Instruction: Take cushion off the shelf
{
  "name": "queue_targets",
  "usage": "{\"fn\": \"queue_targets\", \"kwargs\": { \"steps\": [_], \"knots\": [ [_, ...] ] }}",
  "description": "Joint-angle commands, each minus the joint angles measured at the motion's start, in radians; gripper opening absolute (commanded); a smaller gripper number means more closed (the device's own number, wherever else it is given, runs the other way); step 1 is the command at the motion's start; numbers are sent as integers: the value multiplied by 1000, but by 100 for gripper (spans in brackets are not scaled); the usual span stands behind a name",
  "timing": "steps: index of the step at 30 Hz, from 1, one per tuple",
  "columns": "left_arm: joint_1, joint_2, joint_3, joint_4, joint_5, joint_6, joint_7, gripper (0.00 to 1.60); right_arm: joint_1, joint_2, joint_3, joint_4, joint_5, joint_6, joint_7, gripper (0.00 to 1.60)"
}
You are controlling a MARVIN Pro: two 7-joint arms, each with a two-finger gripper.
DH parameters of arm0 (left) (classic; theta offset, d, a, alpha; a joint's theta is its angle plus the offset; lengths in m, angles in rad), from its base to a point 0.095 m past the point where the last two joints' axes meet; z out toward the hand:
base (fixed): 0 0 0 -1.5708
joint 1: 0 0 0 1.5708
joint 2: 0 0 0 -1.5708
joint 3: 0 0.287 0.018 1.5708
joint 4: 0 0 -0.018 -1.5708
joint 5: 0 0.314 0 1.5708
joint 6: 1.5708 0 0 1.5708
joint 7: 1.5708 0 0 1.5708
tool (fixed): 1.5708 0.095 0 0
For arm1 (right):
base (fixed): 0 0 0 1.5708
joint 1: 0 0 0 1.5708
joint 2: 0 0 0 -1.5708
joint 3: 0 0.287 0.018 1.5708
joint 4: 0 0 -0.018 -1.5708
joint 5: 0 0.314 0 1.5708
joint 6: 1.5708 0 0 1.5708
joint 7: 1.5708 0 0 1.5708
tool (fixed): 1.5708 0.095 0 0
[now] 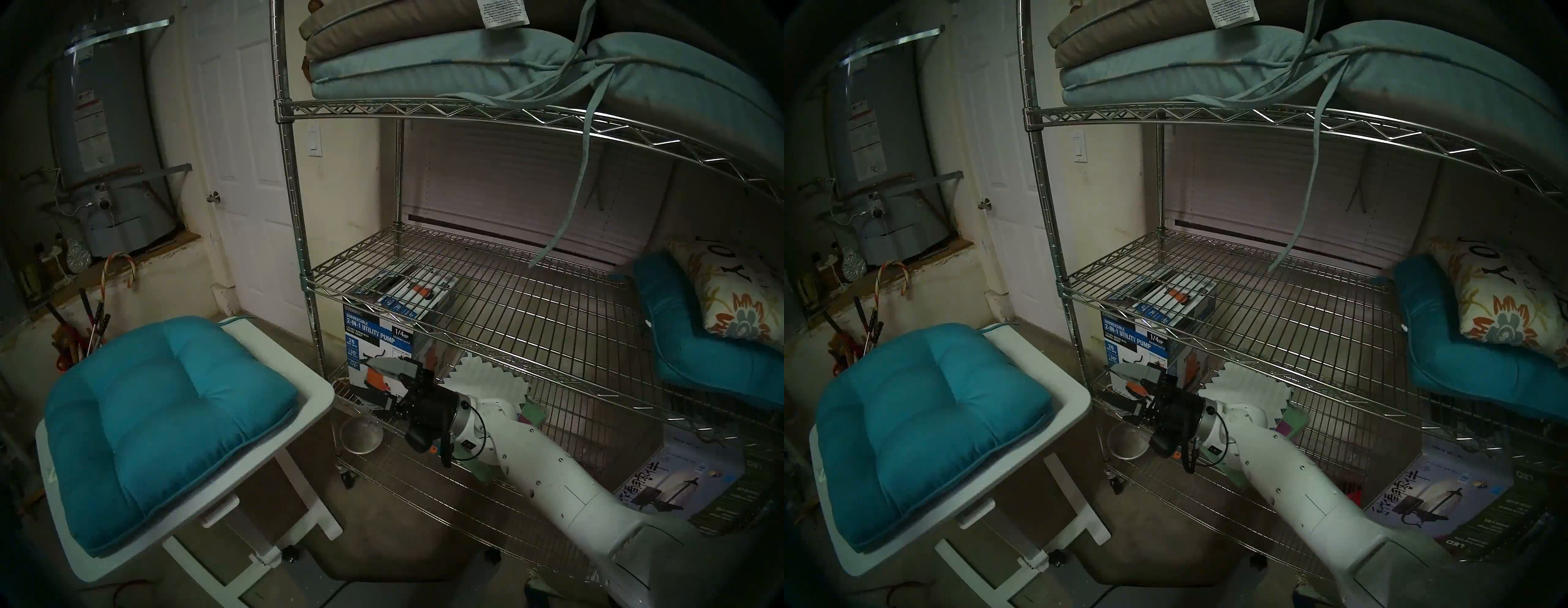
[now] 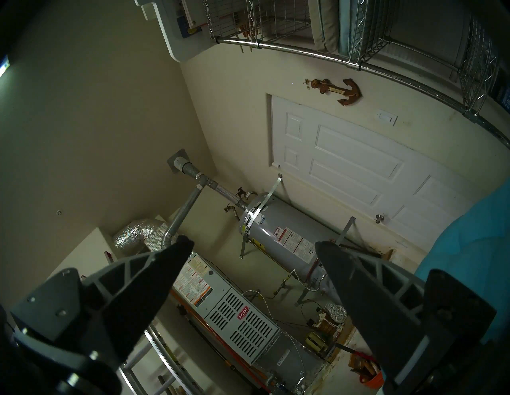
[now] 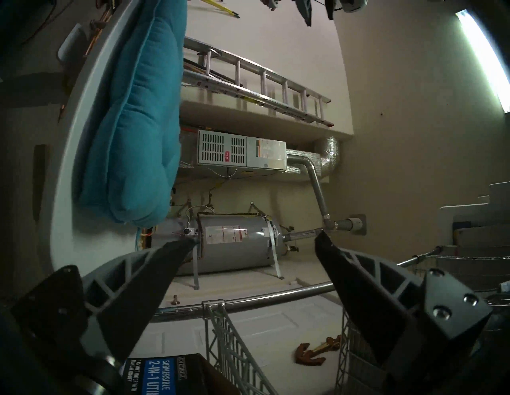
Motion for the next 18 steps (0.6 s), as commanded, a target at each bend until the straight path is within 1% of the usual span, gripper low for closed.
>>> {"fn": "queue_targets", "kwargs": {
  "steps": [1,3,4,7,10,13,14,16,17,18],
  "knots": [
    [10,0,-3,-9,-2,0,3,160,-53,45,25,-119,34,-18,-45,160],
    [10,0,-3,-9,-2,0,3,160,-60,53,29,-137,36,-19,-47,160],
    [10,0,-3,-9,-2,0,3,160,-73,67,38,-169,41,-22,-50,160],
    [10,0,-3,-9,-2,0,3,160,-84,81,49,-193,47,-29,-62,160],
    [10,0,-3,-9,-2,0,3,160,-104,100,62,-246,54,-33,-66,160],
    [10,0,-3,-8,-2,0,3,160,-112,105,68,-261,60,-38,-72,160],
    [10,0,-3,-8,-2,0,3,160,-125,115,74,-293,64,-41,-74,160],
    [10,0,-3,-8,-2,0,2,160,-142,125,79,-323,69,-46,-76,160],
    [10,0,-3,-8,-2,0,2,160,-142,125,79,-323,69,-46,-76,160],
    [10,0,-3,-8,-2,0,2,160,-160,137,85,-353,75,-49,-76,160]
  ]
}}
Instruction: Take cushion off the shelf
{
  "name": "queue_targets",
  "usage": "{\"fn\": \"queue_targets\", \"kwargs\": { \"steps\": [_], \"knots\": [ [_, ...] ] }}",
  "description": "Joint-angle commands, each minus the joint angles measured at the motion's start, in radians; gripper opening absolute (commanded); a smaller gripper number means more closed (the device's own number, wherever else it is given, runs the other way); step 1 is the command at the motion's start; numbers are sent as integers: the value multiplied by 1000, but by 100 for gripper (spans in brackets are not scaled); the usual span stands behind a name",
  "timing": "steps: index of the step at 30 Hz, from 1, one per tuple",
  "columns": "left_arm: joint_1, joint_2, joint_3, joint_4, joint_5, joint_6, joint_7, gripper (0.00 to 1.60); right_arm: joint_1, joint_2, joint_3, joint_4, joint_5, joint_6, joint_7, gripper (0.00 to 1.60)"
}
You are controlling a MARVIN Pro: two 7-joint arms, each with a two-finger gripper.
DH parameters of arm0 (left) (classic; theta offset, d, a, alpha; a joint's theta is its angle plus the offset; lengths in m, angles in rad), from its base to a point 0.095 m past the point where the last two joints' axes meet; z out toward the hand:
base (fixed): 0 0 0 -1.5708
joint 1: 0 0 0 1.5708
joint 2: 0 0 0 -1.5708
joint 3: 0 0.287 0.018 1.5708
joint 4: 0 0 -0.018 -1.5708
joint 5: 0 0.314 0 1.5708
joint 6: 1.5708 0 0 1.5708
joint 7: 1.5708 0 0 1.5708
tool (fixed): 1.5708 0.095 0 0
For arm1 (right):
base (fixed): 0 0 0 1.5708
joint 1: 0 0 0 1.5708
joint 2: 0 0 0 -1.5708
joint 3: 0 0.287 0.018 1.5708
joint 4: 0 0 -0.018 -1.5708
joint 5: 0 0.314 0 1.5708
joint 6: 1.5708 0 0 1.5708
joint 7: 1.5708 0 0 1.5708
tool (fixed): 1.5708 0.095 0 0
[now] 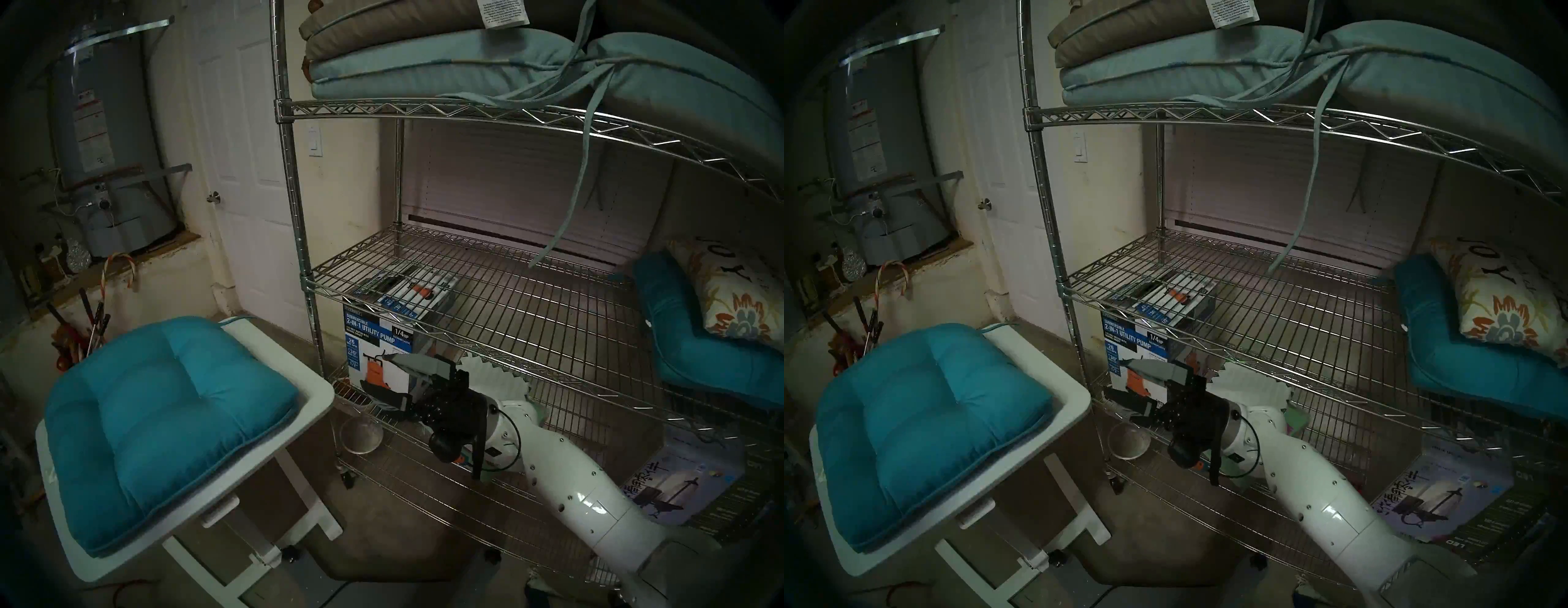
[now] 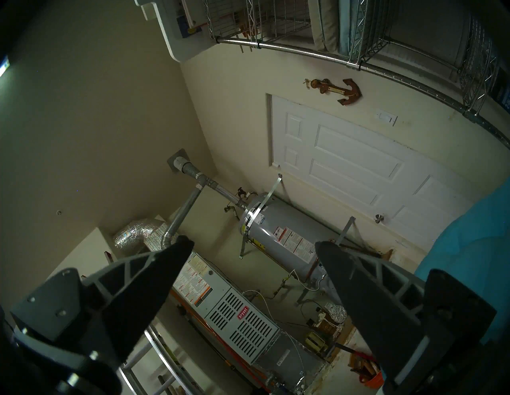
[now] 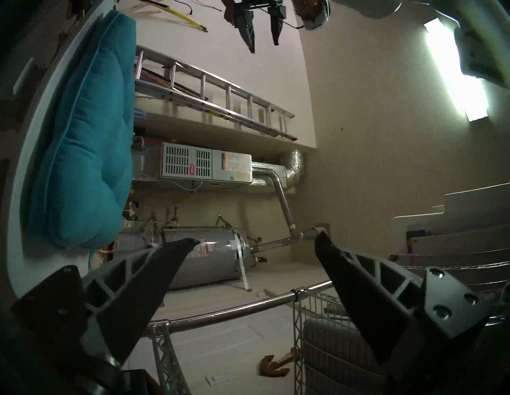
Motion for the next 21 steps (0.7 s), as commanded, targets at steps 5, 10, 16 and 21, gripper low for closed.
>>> {"fn": "queue_targets", "kwargs": {
  "steps": [5,10,16,21],
  "knots": [
    [10,0,-3,-9,-2,0,3,160,-89,61,36,-173,43,-12,-16,160],
    [10,0,-4,-9,-2,0,3,160,-135,86,57,-232,60,-5,-3,160],
    [10,0,-4,-10,-2,0,4,160,-209,125,94,-325,85,16,34,160],
    [10,0,-4,-10,-2,0,4,160,-257,144,120,-377,108,38,72,160]
  ]
}}
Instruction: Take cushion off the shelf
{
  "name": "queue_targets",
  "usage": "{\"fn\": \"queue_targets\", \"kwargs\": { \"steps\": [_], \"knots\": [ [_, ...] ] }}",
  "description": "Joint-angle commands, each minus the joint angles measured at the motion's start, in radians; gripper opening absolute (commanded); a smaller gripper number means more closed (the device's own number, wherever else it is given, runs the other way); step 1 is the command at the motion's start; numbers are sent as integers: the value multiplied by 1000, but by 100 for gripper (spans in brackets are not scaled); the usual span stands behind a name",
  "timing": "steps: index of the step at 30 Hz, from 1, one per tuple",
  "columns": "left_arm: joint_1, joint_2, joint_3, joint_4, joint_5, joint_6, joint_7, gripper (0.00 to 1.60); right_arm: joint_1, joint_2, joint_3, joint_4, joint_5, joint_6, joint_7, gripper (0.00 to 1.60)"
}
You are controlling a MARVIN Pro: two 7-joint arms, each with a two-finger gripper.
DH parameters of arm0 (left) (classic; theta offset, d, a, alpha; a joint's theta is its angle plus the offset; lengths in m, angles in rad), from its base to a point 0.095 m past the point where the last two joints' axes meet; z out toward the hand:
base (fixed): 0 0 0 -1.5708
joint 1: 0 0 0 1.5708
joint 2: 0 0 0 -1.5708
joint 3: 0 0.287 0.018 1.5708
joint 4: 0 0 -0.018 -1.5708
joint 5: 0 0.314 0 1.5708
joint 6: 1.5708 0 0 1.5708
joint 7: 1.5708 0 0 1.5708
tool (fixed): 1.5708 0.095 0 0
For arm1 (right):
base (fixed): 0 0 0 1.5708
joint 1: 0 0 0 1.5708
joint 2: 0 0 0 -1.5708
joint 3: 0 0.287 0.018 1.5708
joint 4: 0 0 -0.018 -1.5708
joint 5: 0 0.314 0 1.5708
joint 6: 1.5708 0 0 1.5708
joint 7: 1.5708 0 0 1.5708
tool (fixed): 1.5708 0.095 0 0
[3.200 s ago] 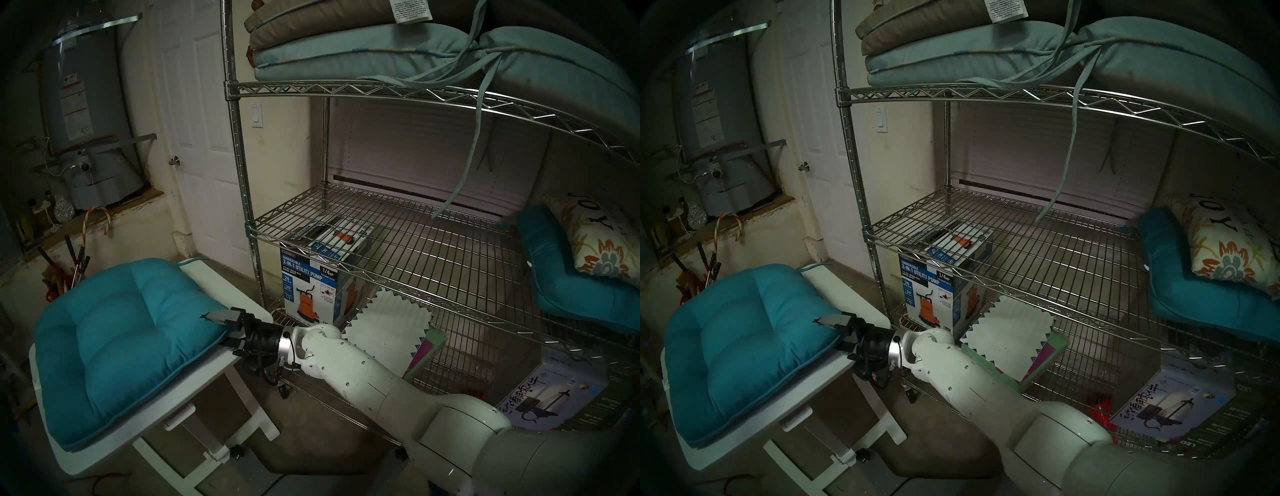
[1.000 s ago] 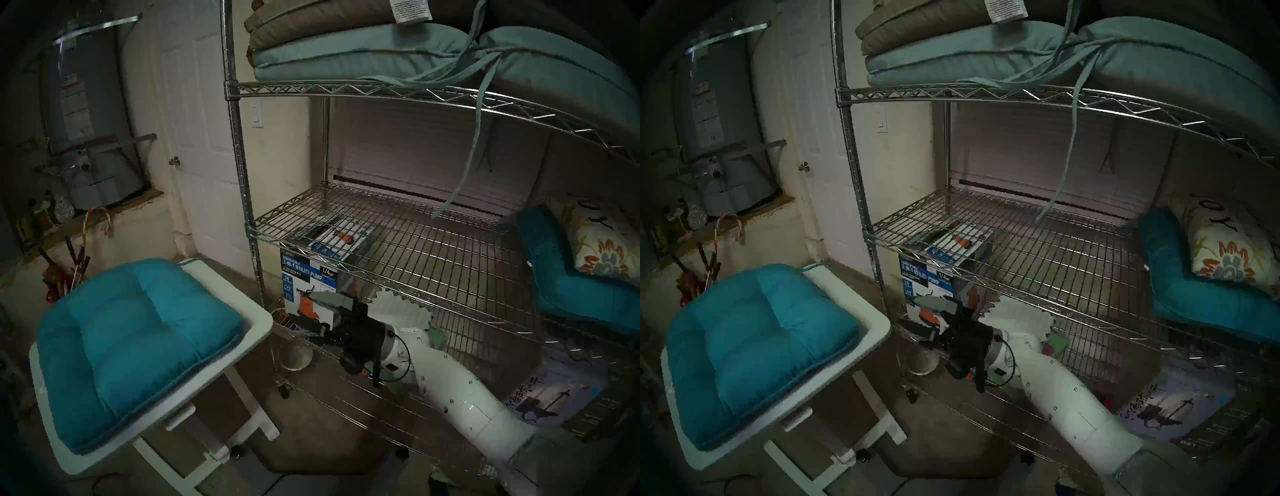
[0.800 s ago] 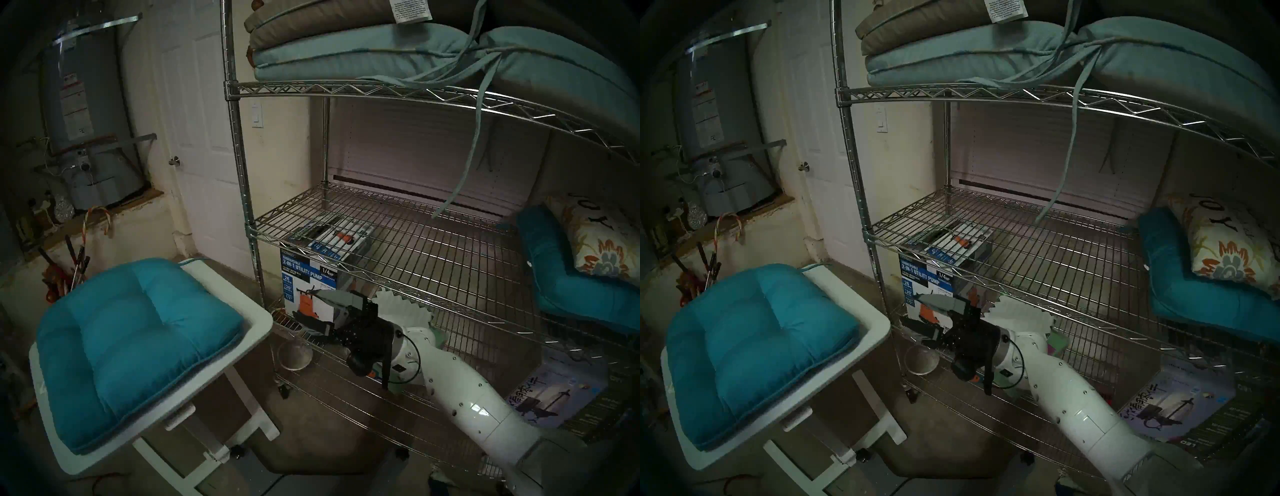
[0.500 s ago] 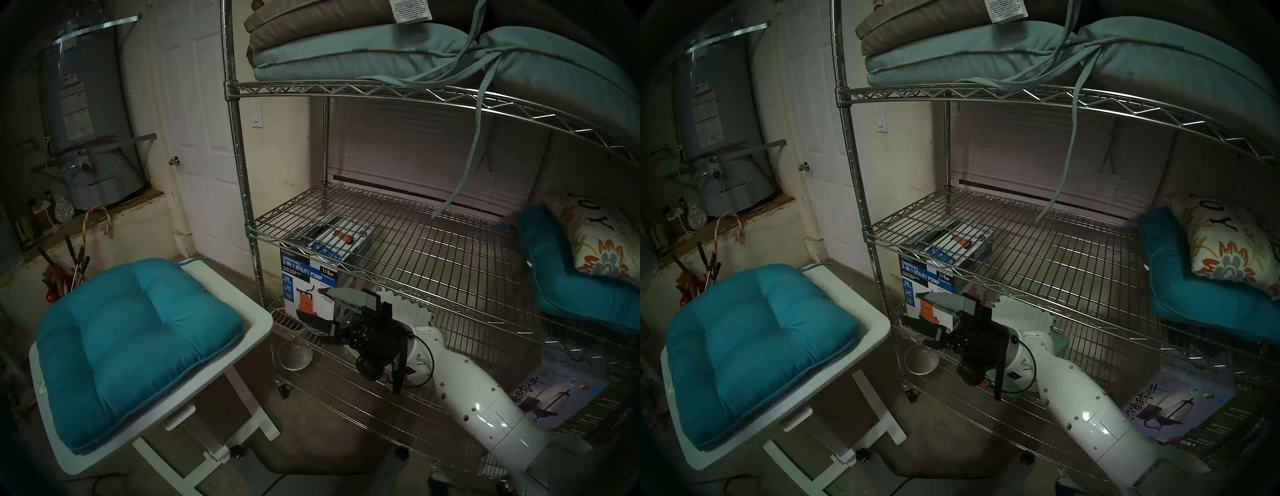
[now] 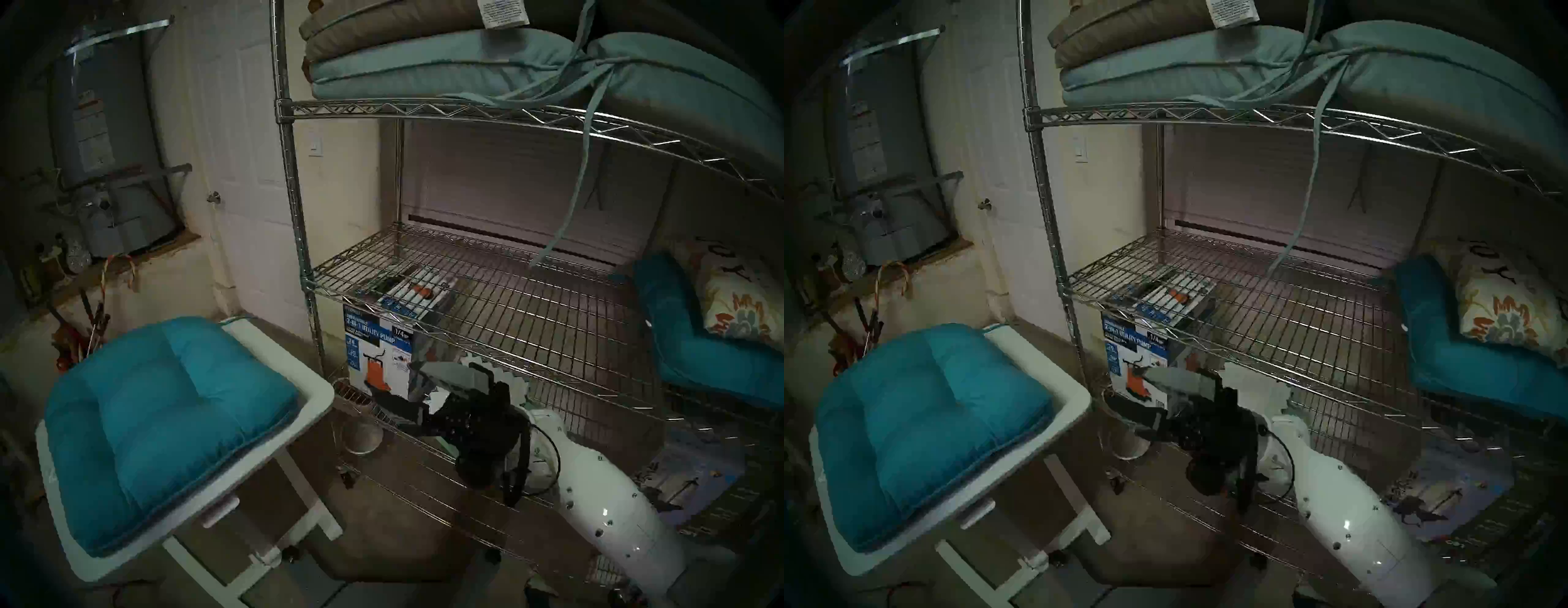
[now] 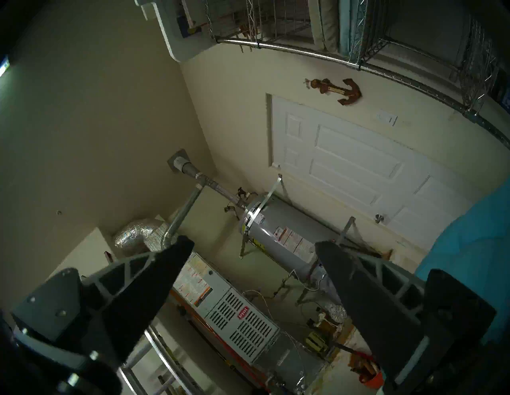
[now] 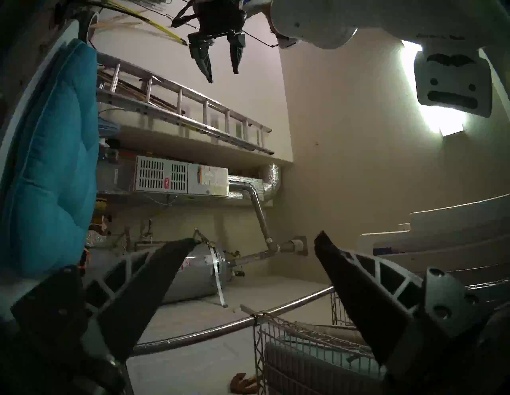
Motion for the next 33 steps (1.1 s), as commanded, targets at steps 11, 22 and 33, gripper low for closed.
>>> {"fn": "queue_targets", "kwargs": {
  "steps": [11,22,33],
  "knots": [
    [10,0,-4,-11,-3,1,5,160,-216,67,113,-243,137,111,202,160],
    [10,0,-5,-12,-3,2,5,160,-305,78,164,-340,238,190,367,160],
    [10,0,-5,-13,-4,3,6,160,-360,85,197,-412,328,255,511,160]
  ]
}}
